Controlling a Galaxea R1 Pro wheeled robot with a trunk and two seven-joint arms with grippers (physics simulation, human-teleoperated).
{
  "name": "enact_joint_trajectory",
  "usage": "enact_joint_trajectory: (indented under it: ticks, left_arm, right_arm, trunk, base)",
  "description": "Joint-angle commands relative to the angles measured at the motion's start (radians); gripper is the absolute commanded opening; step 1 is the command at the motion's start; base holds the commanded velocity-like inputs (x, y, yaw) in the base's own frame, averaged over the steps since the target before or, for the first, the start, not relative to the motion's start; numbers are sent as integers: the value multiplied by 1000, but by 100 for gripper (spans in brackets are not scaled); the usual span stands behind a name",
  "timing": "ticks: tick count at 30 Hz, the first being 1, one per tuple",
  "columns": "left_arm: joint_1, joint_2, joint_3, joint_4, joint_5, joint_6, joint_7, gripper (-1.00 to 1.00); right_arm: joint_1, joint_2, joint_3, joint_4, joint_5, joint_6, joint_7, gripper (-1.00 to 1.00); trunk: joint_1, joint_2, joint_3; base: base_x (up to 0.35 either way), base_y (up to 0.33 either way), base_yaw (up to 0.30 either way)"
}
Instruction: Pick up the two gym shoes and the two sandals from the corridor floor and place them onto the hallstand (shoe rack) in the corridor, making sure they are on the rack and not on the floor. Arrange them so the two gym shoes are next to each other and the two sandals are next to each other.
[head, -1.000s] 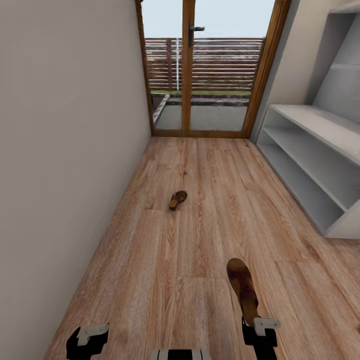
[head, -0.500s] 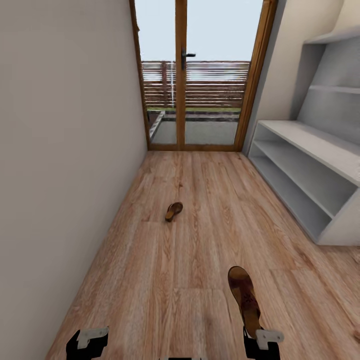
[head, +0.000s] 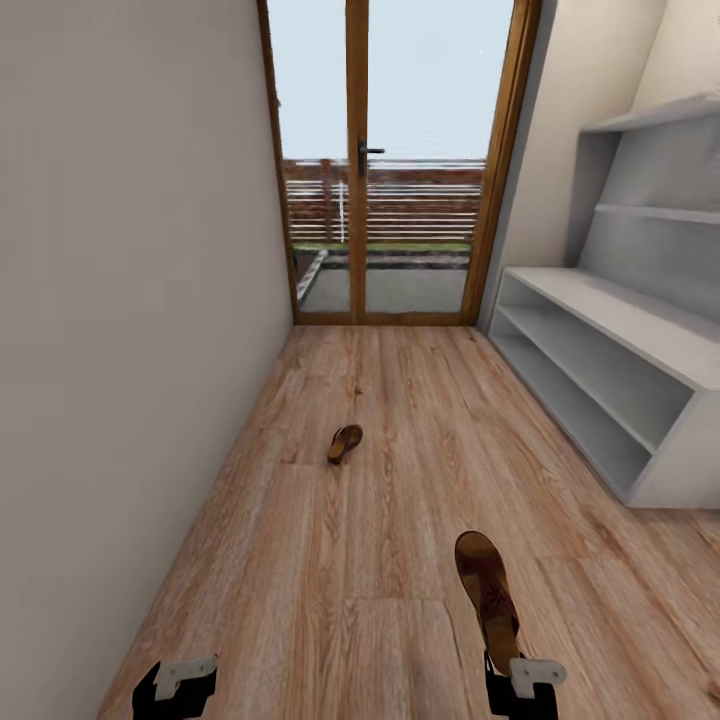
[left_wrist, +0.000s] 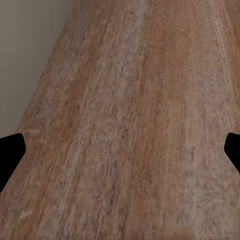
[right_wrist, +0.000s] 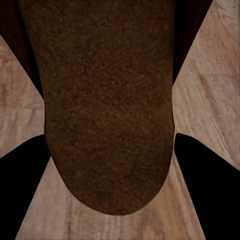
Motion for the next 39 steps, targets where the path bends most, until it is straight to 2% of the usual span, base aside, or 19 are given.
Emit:
enact_joint_trajectory:
  ticks: [1, 33, 39]
  left_arm:
    - [0, 0, 0, 2, 0, -3, 2, 100]
    - [0, 0, 1, 5, 3, -10, 2, 100]
    - [0, 0, 1, 5, 4, -10, 2, 100]
  right_arm:
    - [0, -1, 4, 1, 6, -1, -8, -100]
    - [0, -6, 4, 3, 2, -1, -7, -100]
    - [0, -6, 3, 4, 3, -1, -7, -100]
  trunk:
    - [-1, 0, 3]
    - [-15, 7, 127]
    - [-38, 49, 146]
  base:
    - [0, 0, -2]
    - [0, 0, 0]
    - [0, 0, 0]
